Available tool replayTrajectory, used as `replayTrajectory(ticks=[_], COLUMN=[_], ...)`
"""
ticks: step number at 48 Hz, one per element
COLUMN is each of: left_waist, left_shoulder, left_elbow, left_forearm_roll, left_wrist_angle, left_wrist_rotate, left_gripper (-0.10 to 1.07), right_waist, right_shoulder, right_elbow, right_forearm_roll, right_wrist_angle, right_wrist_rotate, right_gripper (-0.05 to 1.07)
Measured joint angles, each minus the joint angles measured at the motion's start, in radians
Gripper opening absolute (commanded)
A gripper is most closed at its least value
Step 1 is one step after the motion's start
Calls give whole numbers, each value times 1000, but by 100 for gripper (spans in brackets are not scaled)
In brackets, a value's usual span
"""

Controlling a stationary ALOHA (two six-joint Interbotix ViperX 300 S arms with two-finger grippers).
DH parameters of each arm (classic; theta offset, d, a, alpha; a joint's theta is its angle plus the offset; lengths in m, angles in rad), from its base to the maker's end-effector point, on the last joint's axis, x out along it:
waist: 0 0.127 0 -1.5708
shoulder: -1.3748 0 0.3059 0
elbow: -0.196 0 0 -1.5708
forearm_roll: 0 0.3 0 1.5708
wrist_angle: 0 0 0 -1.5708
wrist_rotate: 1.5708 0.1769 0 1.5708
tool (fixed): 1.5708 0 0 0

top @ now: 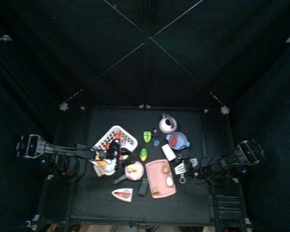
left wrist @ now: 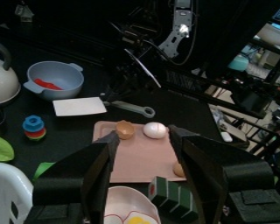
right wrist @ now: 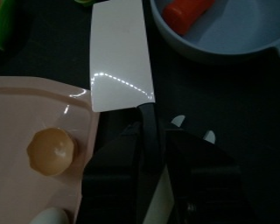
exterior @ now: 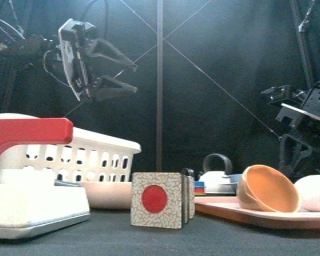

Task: Grab cleaver with other hand

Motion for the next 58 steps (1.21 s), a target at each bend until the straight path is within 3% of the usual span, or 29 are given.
replayTrajectory(ticks=[7, 15, 25, 39, 58], left_waist=[-3, -5, -23, -61, -71], left_shoulder=[0, 0, 0, 0, 14], left_elbow=[-2, -15, -35, -35, -34], left_forearm_roll=[-9, -49, -126, -199, -244], left_wrist_angle=[0, 0, 0, 26, 101], left_wrist_rotate=[-3, -3, -3, -5, -8], left_gripper=[87, 87, 87, 87, 87], right_waist=[2, 2, 2, 5, 28], right_shoulder=[-14, -29, -66, -74, -18], right_elbow=[-11, -37, -72, -152, -207], right_forearm_roll=[-89, -288, -492, -486, -528], right_wrist_angle=[-2, -2, -2, 2, 40], right_wrist_rotate=[0, -8, -190, -534, -572], right_gripper=[49, 49, 49, 49, 49])
